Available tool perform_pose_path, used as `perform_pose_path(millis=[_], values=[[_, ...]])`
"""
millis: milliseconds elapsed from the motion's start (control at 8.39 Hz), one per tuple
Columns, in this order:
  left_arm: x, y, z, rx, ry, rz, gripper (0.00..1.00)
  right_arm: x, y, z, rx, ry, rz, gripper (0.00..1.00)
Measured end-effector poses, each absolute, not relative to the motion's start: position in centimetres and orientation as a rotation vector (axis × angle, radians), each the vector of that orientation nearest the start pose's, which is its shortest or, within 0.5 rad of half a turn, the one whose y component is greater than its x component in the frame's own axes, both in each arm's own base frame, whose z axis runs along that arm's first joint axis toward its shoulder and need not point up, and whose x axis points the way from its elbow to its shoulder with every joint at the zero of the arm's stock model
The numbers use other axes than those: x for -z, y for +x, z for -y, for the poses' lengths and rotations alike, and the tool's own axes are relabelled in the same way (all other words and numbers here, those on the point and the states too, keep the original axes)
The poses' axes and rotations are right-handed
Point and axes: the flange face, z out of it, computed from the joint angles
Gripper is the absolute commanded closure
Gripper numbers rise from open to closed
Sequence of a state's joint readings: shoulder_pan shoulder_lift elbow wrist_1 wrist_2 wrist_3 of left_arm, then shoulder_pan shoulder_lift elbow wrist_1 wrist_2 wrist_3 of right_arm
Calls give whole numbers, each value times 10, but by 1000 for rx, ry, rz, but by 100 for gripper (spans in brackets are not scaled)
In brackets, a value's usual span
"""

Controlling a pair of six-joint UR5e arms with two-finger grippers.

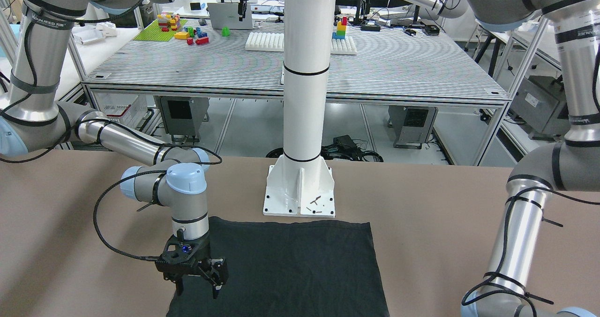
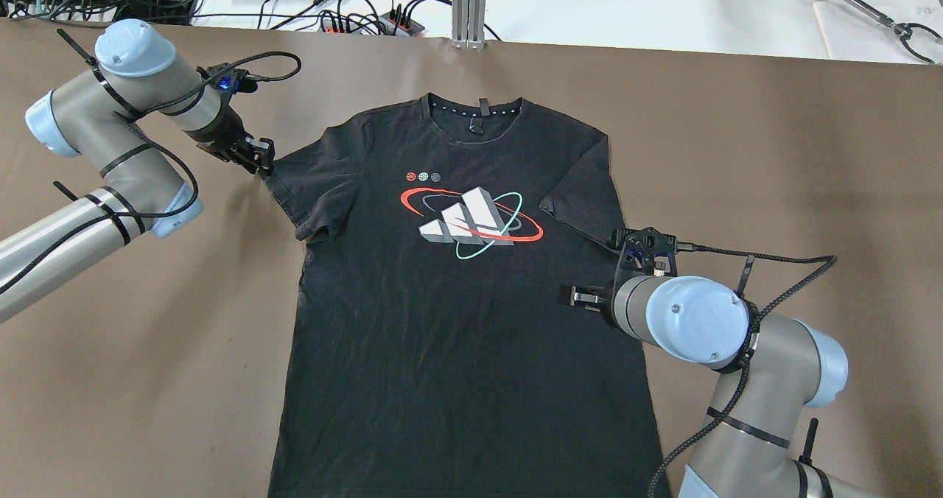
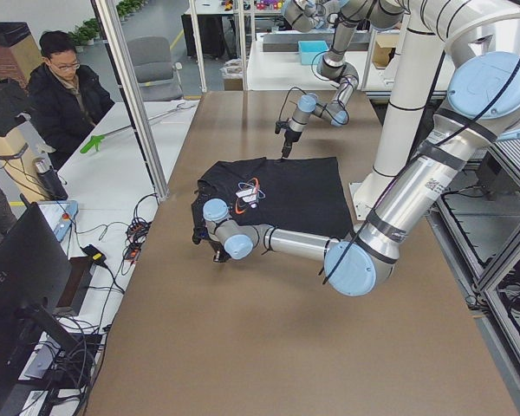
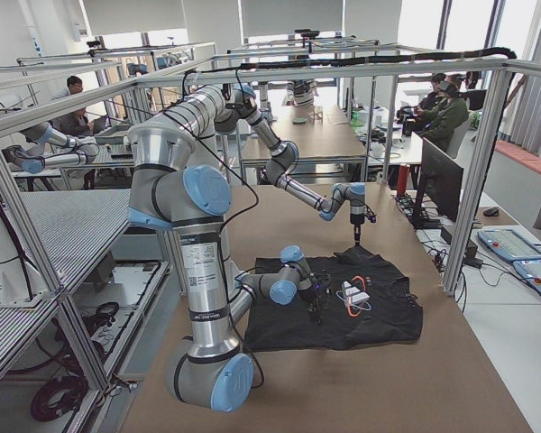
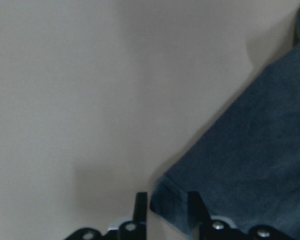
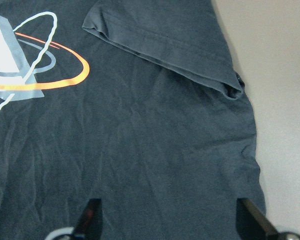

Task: Fold clothes
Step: 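Move the left gripper over the sleeve nearest it while the right gripper holds still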

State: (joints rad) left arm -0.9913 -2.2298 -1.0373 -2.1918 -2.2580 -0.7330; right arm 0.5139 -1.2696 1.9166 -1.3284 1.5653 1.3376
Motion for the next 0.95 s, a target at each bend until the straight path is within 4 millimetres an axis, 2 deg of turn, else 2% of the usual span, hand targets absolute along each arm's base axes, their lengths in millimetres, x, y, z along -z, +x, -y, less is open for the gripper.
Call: perform_pose_path(millis=[119,358,715,834,953], values=[[-439,367,687,-115,166,-951,67,-318,-438,401,-264,330,828,6],[-440,367,687,-115,164,-950,100,-320,-438,401,-264,328,825,6],[-439,367,687,-115,167,-952,100,-321,-437,400,-264,327,824,6],[-433,365,686,-117,178,-960,100,-321,-437,400,-264,326,824,6],[-417,363,683,-115,194,-982,100,-321,-437,400,-264,326,824,6]])
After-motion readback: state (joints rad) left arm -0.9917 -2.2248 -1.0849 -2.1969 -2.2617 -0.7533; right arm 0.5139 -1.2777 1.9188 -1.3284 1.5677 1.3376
